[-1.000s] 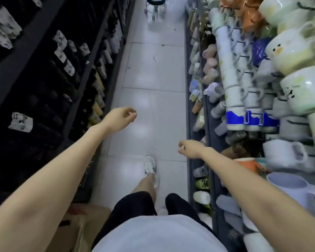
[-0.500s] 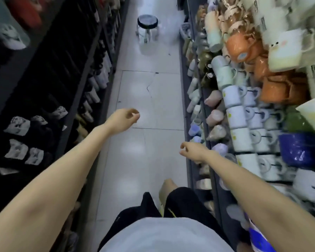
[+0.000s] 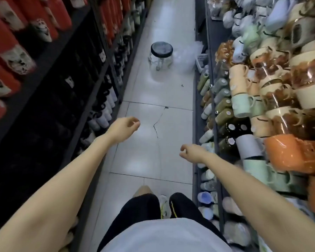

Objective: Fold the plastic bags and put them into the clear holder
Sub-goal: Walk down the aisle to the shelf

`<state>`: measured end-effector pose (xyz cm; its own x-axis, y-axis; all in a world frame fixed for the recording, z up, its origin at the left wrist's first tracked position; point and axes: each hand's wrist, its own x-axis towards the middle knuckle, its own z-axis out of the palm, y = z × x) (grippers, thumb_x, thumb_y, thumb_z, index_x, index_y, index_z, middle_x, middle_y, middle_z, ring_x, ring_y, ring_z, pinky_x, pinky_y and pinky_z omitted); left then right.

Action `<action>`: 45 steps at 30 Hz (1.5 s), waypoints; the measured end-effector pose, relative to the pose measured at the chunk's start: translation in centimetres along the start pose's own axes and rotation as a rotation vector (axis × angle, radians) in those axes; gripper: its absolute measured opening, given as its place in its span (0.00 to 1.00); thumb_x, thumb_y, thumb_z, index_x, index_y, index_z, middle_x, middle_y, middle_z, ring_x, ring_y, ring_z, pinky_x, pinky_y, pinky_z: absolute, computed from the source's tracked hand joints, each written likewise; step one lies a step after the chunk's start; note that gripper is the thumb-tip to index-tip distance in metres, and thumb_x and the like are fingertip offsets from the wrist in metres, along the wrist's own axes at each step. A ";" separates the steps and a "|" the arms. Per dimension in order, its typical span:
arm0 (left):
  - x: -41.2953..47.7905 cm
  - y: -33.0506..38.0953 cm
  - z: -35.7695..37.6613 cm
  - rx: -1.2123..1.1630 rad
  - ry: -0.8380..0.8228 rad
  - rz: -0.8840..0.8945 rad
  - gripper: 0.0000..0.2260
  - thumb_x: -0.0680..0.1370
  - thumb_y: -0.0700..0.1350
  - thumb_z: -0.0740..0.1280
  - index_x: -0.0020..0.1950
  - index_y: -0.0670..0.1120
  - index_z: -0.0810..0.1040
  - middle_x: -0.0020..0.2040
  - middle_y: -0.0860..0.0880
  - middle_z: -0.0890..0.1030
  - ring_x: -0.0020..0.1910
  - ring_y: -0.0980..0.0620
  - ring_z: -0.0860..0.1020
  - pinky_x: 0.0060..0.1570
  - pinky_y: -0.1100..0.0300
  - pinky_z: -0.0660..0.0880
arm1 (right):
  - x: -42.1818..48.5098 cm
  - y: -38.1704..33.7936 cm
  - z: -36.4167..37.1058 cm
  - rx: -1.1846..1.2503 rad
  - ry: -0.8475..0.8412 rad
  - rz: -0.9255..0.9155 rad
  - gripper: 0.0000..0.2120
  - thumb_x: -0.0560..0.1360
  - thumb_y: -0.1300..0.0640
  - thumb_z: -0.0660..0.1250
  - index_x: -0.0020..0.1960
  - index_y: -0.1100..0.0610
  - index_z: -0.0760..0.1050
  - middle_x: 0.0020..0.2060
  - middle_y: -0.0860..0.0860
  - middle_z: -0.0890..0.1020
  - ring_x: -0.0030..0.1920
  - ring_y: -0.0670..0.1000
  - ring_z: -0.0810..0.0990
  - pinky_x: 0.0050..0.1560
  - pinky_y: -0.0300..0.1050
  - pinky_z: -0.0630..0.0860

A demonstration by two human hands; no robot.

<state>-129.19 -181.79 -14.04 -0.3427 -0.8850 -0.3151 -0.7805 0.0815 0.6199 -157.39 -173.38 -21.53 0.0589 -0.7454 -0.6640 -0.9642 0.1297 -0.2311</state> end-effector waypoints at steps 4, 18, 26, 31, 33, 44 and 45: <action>10.2 0.0 -4.0 -0.015 0.019 0.001 0.14 0.82 0.52 0.60 0.61 0.46 0.77 0.52 0.50 0.82 0.54 0.51 0.79 0.57 0.53 0.75 | 8.1 0.3 -7.8 0.012 -0.007 -0.002 0.20 0.80 0.46 0.57 0.68 0.54 0.68 0.61 0.54 0.77 0.60 0.56 0.75 0.54 0.47 0.72; 51.1 2.1 -19.0 0.084 -0.116 0.110 0.14 0.81 0.51 0.61 0.61 0.46 0.78 0.52 0.47 0.83 0.53 0.47 0.80 0.57 0.50 0.75 | 35.8 1.7 -32.1 0.210 0.040 0.158 0.20 0.80 0.45 0.58 0.67 0.54 0.69 0.62 0.54 0.77 0.58 0.55 0.76 0.50 0.44 0.70; 73.6 6.0 -24.7 0.143 -0.167 0.199 0.14 0.82 0.50 0.60 0.61 0.45 0.78 0.52 0.48 0.83 0.53 0.48 0.80 0.56 0.52 0.75 | 51.9 5.6 -47.0 0.248 0.101 0.205 0.19 0.80 0.45 0.59 0.66 0.54 0.70 0.59 0.54 0.79 0.58 0.56 0.76 0.51 0.46 0.71; 87.1 8.4 -28.7 0.126 -0.145 0.184 0.14 0.82 0.51 0.59 0.61 0.46 0.78 0.51 0.48 0.83 0.52 0.48 0.79 0.55 0.52 0.75 | 62.6 7.9 -56.9 0.255 0.075 0.202 0.19 0.80 0.45 0.58 0.66 0.54 0.70 0.61 0.54 0.77 0.59 0.56 0.76 0.52 0.46 0.70; 91.6 9.1 -30.4 0.130 -0.146 0.169 0.14 0.82 0.51 0.59 0.61 0.46 0.78 0.50 0.49 0.83 0.51 0.49 0.79 0.54 0.52 0.75 | 66.3 8.5 -60.8 0.243 0.055 0.196 0.19 0.80 0.46 0.58 0.66 0.54 0.70 0.60 0.54 0.78 0.59 0.56 0.76 0.51 0.45 0.69; 116.9 12.0 -38.6 0.163 -0.195 0.207 0.13 0.82 0.50 0.60 0.61 0.46 0.78 0.51 0.49 0.83 0.50 0.48 0.79 0.52 0.54 0.75 | 83.4 9.7 -76.8 0.335 0.049 0.257 0.20 0.81 0.46 0.57 0.68 0.55 0.68 0.63 0.55 0.76 0.60 0.56 0.75 0.52 0.46 0.71; 119.7 12.6 -39.1 0.173 -0.216 0.226 0.14 0.82 0.51 0.59 0.62 0.46 0.77 0.51 0.49 0.83 0.50 0.49 0.79 0.52 0.55 0.74 | 84.9 9.9 -78.0 0.357 0.064 0.280 0.20 0.81 0.47 0.56 0.69 0.55 0.68 0.64 0.55 0.75 0.61 0.56 0.75 0.52 0.45 0.69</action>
<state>-159.57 -304.64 -15.84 -0.6051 -0.7200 -0.3399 -0.7430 0.3573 0.5659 -182.04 -286.33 -24.72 -0.2184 -0.6869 -0.6931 -0.7906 0.5410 -0.2870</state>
